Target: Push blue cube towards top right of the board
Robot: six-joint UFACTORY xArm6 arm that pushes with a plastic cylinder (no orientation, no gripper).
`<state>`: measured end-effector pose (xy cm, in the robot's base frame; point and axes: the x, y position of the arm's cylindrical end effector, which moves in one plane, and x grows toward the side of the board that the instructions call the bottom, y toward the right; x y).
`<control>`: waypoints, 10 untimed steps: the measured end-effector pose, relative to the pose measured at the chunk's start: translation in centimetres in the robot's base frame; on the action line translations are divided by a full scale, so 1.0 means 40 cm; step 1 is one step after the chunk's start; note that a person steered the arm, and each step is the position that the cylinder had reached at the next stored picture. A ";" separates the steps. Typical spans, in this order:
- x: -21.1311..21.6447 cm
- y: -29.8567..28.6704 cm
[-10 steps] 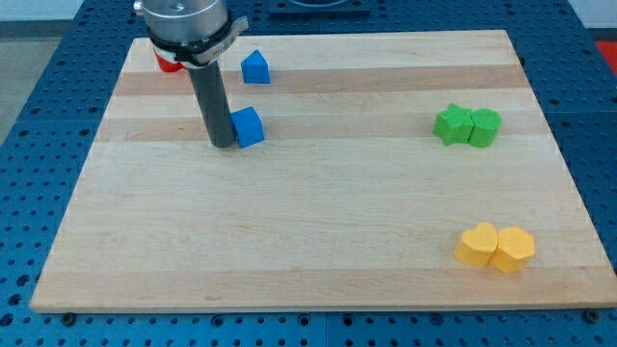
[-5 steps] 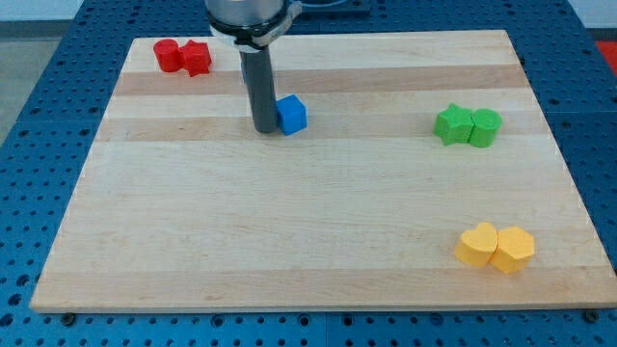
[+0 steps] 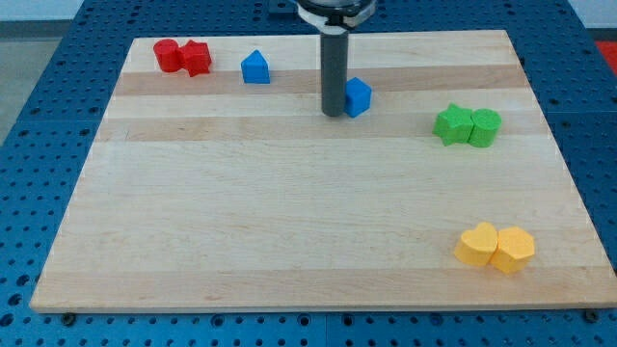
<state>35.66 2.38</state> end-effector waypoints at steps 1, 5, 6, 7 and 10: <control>-0.011 0.038; -0.126 0.181; -0.166 0.215; -0.207 0.243; -0.289 0.320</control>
<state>24.08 15.18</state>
